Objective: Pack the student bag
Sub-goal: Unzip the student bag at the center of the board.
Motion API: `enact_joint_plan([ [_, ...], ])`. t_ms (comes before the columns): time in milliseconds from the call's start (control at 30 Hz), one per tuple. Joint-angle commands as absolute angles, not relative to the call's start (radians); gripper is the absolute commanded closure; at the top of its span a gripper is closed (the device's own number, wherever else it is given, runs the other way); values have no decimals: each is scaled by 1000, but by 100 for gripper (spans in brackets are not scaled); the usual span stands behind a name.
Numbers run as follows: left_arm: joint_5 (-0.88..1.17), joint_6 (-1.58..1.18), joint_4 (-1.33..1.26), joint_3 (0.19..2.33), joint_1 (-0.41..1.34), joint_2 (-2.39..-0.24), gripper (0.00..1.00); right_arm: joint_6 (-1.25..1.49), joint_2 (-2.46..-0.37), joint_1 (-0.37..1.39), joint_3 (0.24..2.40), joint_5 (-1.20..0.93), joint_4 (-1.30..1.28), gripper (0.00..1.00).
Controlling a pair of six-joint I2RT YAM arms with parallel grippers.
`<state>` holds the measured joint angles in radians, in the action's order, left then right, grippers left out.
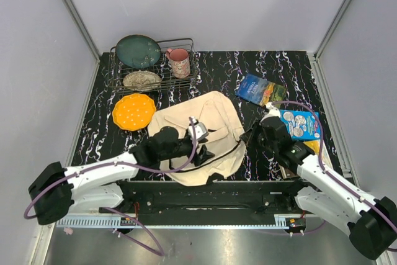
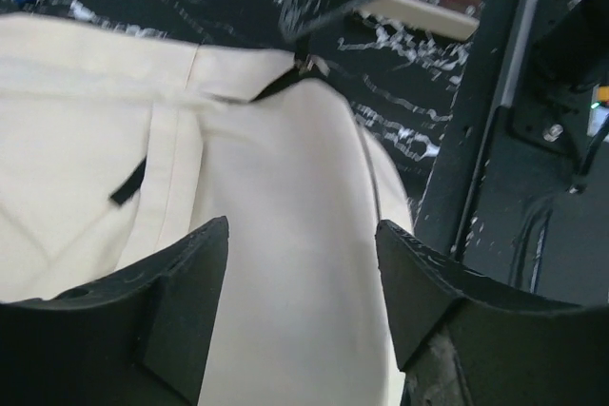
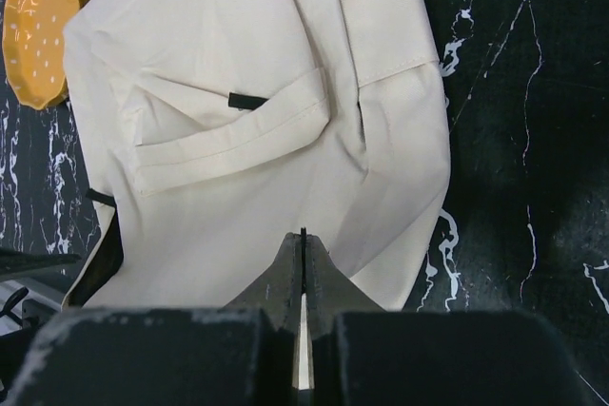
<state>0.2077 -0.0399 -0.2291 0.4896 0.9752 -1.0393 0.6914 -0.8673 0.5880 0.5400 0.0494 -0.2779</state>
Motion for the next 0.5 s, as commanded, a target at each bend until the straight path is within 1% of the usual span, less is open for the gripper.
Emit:
enact_joint_plan([
  [0, 333, -8, -276, 662, 988, -1156, 32, 664, -825, 584, 520, 3, -279, 100],
  [200, 437, 63, -186, 827, 1023, -1342, 31, 673, -784, 584, 486, 3, -288, 100],
  [467, 305, 112, -51, 972, 1091, -1517, 32, 678, -753, 584, 476, 23, -302, 100],
])
